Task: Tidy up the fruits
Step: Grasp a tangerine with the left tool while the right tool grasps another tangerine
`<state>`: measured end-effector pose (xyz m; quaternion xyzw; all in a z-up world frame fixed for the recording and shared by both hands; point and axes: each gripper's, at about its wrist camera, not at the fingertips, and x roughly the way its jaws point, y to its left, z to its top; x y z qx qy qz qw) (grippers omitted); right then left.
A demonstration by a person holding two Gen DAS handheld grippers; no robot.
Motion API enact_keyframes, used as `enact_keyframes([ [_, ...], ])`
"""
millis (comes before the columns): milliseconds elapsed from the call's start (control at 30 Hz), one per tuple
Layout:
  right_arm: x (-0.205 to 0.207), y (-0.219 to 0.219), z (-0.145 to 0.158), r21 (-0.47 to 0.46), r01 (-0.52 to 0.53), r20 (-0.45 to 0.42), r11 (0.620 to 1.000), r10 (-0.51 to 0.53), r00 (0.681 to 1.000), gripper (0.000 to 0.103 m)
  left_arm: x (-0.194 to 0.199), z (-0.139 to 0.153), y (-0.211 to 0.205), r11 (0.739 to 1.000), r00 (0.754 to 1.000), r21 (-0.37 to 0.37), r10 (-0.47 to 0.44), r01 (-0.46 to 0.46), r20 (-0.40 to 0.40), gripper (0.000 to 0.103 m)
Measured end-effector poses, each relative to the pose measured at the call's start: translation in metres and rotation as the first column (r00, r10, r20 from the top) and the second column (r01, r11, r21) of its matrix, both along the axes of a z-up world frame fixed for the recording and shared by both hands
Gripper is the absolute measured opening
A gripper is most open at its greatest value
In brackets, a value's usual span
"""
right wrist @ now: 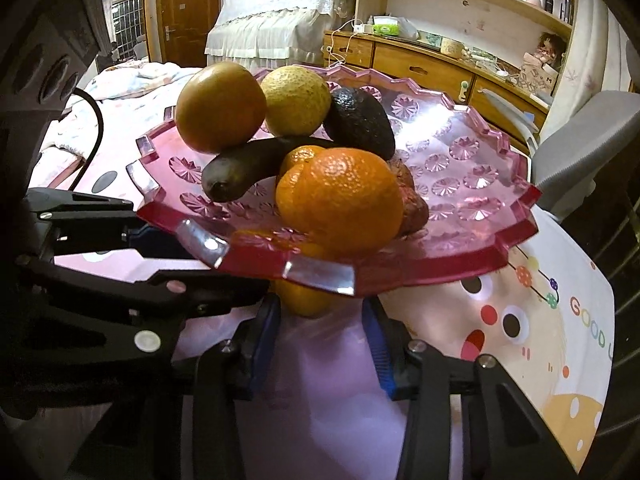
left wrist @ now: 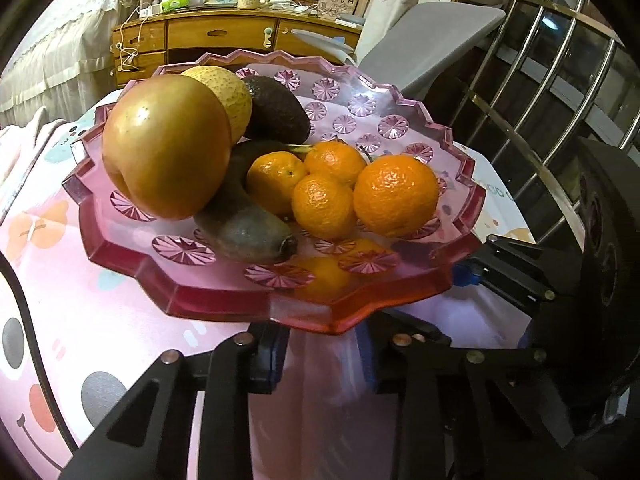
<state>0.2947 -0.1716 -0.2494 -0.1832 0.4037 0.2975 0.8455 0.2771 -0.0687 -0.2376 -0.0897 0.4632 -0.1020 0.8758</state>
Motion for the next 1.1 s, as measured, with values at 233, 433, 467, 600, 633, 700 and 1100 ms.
enact_keyframes([
  [233, -0.008, 0.009, 0.001, -0.012, -0.017, 0.021, 1.0, 0.017, 1.0, 0.041, -0.004, 0.0, 0.006, 1.0, 1.0, -0.016, 0.018, -0.018, -0.017, 0.028],
  [433, -0.011, 0.015, 0.003, -0.025, -0.017, 0.042, 1.0, 0.018, 0.999, 0.032, -0.012, 0.0, 0.007, 0.999, 0.999, -0.035, 0.025, -0.026, -0.03, 0.028],
  [467, -0.011, 0.014, 0.003, -0.026, -0.015, 0.042, 1.0, 0.016, 0.999, 0.031, -0.013, 0.001, 0.008, 0.999, 0.999, -0.036, 0.026, -0.027, -0.031, 0.028],
  [600, -0.015, 0.013, 0.004, -0.034, 0.002, 0.042, 0.999, -0.001, 0.999, 0.031, -0.021, 0.002, 0.013, 0.999, 0.999, -0.04, 0.033, -0.035, -0.033, 0.028],
  [633, -0.017, 0.013, 0.004, -0.039, 0.006, 0.042, 0.999, -0.004, 0.999, 0.031, -0.024, 0.002, 0.014, 0.998, 0.999, -0.041, 0.036, -0.037, -0.033, 0.028],
  [700, -0.022, 0.014, 0.004, -0.041, 0.014, 0.04, 0.999, -0.012, 0.999, 0.031, -0.027, 0.002, 0.017, 0.998, 0.999, -0.043, 0.039, -0.04, -0.036, 0.028],
  [1100, -0.053, 0.011, 0.021, -0.02, 0.092, -0.001, 0.996, -0.092, 0.996, 0.031, -0.059, 0.011, 0.041, 0.996, 0.996, -0.061, 0.066, -0.07, -0.06, 0.028],
])
